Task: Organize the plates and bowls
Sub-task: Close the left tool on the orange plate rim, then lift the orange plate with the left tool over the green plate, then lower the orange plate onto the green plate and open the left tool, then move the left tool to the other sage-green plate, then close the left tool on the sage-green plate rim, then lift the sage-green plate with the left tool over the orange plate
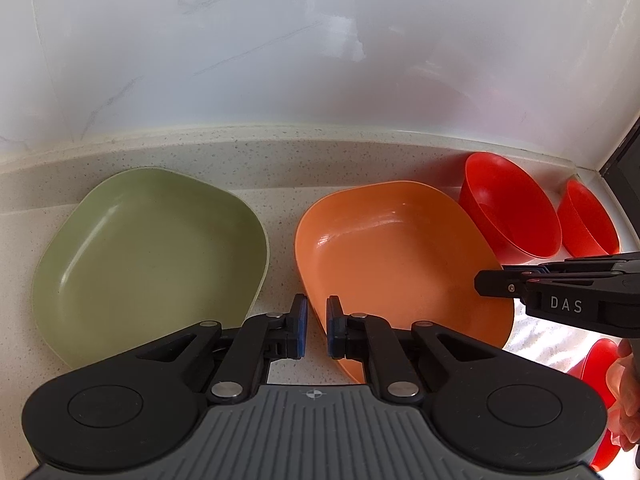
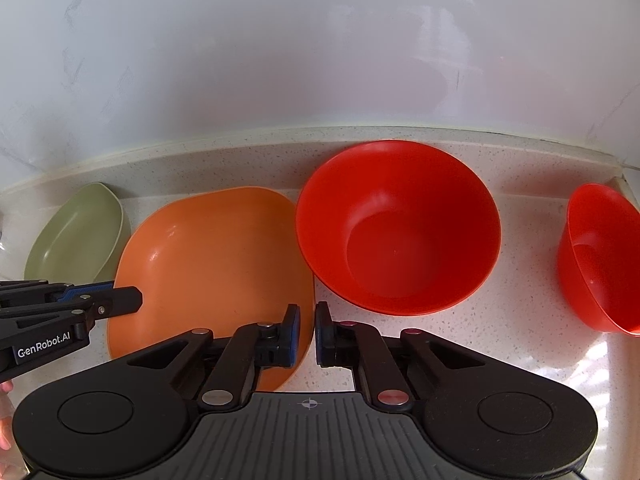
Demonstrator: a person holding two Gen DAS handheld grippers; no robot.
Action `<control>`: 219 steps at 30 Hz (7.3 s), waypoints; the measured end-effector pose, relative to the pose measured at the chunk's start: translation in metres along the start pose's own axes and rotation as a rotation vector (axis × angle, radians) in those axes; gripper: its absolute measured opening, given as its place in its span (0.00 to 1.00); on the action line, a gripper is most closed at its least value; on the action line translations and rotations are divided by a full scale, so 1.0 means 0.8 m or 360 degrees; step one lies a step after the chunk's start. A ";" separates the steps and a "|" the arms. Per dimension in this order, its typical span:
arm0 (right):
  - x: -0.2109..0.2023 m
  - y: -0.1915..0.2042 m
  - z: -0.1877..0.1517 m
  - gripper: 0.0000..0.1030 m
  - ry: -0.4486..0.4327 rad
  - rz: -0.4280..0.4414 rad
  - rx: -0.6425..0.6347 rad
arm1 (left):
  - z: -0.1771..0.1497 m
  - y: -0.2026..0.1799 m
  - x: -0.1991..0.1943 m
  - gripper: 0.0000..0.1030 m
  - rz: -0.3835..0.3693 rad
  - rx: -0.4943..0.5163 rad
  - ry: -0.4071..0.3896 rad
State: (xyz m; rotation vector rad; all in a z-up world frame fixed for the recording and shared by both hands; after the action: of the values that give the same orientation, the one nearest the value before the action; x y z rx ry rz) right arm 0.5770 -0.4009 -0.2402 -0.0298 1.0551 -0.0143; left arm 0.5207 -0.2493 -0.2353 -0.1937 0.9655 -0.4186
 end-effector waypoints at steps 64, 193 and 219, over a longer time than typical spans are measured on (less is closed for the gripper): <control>-0.208 0.128 -0.254 0.10 0.0113 0.0250 -0.0139 | -0.197 0.010 -0.233 0.11 -0.0190 0.0182 -0.0136; -0.013 0.215 -0.001 0.24 -0.0106 0.0114 0.0026 | 0.022 0.176 -0.069 0.23 0.0064 0.0146 -0.0219; -0.019 0.207 -0.002 0.13 -0.0144 0.0004 -0.0015 | 0.026 0.174 -0.073 0.11 0.0043 0.0181 -0.0157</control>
State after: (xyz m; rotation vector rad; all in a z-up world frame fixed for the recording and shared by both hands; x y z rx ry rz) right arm 0.5680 -0.2349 -0.2329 -0.0371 0.9647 -0.0055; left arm 0.5448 -0.0994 -0.2273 -0.0976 0.8439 -0.4338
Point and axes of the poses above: each gripper's, at about its wrist camera, not at the fingertips, and x roughly the way its jaws point, y to its left, z to its top, the point moved 8 cm from there along x, roughly the way its jaws point, and after that the axes turned 15 degrees about -z, right-handed, at the moved point
